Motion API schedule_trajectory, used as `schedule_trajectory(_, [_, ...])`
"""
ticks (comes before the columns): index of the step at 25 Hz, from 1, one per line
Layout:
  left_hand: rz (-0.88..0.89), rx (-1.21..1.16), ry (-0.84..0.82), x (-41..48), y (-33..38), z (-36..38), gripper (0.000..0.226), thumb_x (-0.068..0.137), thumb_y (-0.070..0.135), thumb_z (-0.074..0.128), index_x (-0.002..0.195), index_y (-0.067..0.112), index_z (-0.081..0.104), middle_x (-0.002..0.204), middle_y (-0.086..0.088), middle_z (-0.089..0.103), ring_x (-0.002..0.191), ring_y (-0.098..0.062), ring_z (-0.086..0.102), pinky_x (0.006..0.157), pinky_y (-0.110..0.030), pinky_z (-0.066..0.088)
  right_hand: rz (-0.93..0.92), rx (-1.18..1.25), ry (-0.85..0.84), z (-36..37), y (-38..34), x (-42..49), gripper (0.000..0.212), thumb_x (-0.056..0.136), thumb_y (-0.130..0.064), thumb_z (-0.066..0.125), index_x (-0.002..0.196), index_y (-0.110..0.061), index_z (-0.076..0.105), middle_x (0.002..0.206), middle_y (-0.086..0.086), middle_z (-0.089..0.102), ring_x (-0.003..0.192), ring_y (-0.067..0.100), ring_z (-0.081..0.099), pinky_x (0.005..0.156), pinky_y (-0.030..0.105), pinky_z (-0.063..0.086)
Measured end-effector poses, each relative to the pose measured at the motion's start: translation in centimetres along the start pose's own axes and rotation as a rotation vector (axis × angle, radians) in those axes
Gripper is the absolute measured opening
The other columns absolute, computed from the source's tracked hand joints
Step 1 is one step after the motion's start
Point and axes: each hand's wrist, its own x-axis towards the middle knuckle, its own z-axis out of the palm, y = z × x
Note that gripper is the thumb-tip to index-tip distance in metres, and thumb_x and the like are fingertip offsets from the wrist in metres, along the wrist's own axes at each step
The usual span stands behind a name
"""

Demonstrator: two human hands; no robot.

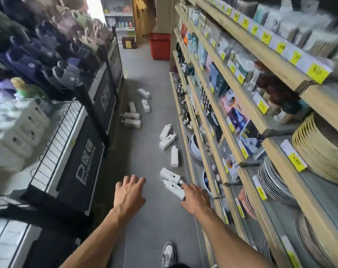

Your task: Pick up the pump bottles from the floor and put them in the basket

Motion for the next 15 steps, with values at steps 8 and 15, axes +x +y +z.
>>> schedule_trajectory(8, [0.011,0.025,-0.042,12.0,0.1,-1.6,0.062,0.079,0.027,0.066,0.137,0.034,0.046,0.132,0.004,0.048,0.123,-0.024,0.043,0.091,-0.038,0.037,-0.011,0.027,-0.049,-3.5,1.6,11.8,0.053,0.086,-0.041,0.073,0.131,-0.023,0.051,0.132,0.003,0.059,0.123,0.029,0.053,0.096,0.041,0.04])
schedule_trajectory(15, [0.095,0.017,-0.143,22.4,-0.2,0.0,0.067,0.08,0.036,0.069,0.141,0.037,0.04,0.136,0.004,0.045,0.127,-0.022,0.041,0.095,-0.037,0.037,0.087,0.086,-0.091,-4.2,3.1,20.1,0.05,0.086,-0.041,0.072,0.129,-0.024,0.052,0.128,0.003,0.059,0.123,0.028,0.053,0.097,0.042,0.042])
